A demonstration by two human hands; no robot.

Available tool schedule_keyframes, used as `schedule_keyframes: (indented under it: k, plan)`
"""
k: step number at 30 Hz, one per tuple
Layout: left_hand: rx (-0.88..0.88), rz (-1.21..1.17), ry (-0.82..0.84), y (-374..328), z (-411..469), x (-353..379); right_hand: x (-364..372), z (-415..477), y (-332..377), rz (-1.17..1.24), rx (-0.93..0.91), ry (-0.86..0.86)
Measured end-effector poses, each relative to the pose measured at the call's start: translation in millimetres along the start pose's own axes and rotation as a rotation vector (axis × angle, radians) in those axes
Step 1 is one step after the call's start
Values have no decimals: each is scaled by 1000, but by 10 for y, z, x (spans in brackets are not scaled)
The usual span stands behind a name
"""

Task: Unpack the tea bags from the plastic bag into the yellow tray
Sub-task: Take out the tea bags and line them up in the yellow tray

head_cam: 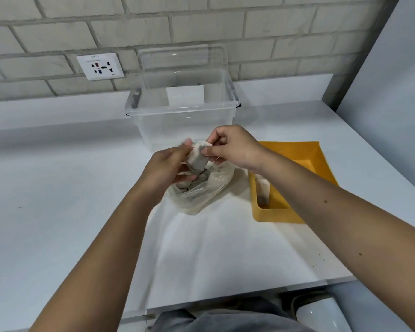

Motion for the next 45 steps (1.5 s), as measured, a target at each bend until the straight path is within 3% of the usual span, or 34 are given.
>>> schedule_keyframes:
  k: [2, 4, 7, 10, 18, 22, 30, 33, 38, 40, 43, 45]
  plan:
    - [42, 188, 2, -65, 9, -94, 55, 50, 17, -9, 0, 29]
    - [46, 210, -84, -73, 18, -271, 81, 112, -54, -6, 25, 0]
    - [45, 169, -246, -36, -27, -534, 147, 185, -92, -339, -73, -101]
    - [32, 149, -313, 39, -87, -648, 469, 211, -97, -694, -166, -43]
    - [-3, 115, -322, 83, -158, -654, 791, 337, -213, -1035, -139, -48]
    - [-36, 122, -305, 129, -174, -638, 604, 281, -177, -911, -147, -51]
    - [-118, 119, -186, 206, -241, -454, -76, -207, 221, -289, -193, -200]
    - [-164, -7, -144, 234, -261, -301, -13, -317, 335, -355, -358, -283]
    - [-211, -117, -119, 242, -224, -211, 399, -352, 326, -663, -523, -196]
    - [-174, -57, -164, 201, -222, -304, 427, -332, 323, -598, -508, -166]
    - [-140, 30, -212, 131, -252, -472, 371, -202, 172, -206, -313, -73]
    - [-115, 75, -256, 84, -260, -621, 349, -69, 60, -112, -233, -88]
Point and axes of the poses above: each hand's wrist, its own z-axis towards the middle knuckle, its own x-axis out of the palm, y = z × x, the point moved 10 cm from there along z, towards the middle knuckle, and after that the axes turned 7 degrees about x, right-handed, at the moved point
